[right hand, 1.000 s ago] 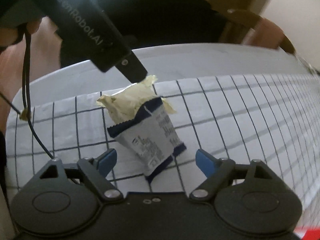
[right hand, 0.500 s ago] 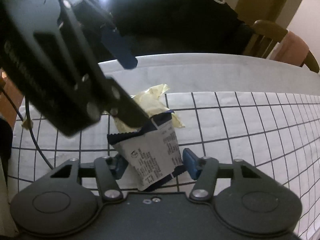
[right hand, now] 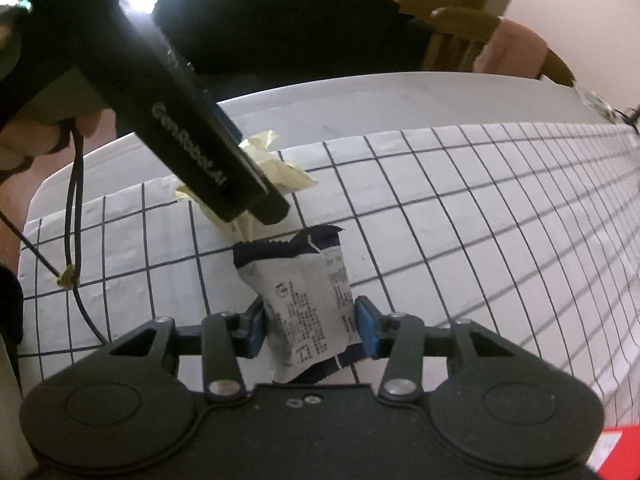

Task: Organize snacks
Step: 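Grasp the cream pastry with left tool while right grasps white-navy snack, then carry the cream pastry and white-navy snack over the red box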

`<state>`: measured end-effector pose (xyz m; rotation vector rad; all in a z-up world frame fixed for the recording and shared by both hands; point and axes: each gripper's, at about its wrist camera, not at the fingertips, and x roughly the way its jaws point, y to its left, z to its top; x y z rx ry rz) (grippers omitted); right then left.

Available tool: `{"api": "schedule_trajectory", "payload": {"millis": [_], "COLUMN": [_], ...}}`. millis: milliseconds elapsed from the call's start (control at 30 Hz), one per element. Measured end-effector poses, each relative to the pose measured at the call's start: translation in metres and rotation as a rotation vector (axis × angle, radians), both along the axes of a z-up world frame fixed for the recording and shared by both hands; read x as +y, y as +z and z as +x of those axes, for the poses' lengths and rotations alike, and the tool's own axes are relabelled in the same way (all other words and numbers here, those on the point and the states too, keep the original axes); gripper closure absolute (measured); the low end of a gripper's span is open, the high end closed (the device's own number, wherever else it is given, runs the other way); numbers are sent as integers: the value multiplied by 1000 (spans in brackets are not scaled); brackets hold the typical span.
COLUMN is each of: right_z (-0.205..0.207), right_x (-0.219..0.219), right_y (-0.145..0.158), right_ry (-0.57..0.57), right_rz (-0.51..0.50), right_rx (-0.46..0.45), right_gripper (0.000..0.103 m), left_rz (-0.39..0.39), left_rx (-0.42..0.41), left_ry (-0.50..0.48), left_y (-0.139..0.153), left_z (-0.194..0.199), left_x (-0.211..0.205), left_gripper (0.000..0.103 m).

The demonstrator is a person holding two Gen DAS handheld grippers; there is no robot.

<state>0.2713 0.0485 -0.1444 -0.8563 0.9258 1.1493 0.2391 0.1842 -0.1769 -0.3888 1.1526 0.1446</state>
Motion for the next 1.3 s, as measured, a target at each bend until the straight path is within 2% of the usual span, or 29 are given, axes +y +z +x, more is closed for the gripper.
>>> {"api": "schedule_trajectory", "payload": {"millis": [33,267,367,700,1300], "right_z": [0,-9,-14,-31,-68], "right_x": [-3,-17,-22,-44,-113], "right_y": [1,7,11,35,116], "right_ry": [-14,-84,-118,-265,-601], "right_rz": [2,15,22,75,219], "right_rx": [-3,-20,-29,-60,-115], "right_gripper": [59,59,59,59,59], "left_rz": [5,25,30,40,62], "left_rx": [0,37,22,-15,-205], "left_ry": [0,2,5,-1,-209], "left_y": [-1,-8,-9,3,94], "left_z": [-1,1,-4,-17,-39], "left_x": [-2,-7,-5,-6,-67], "left_gripper": [30,65,68,72,72]}}
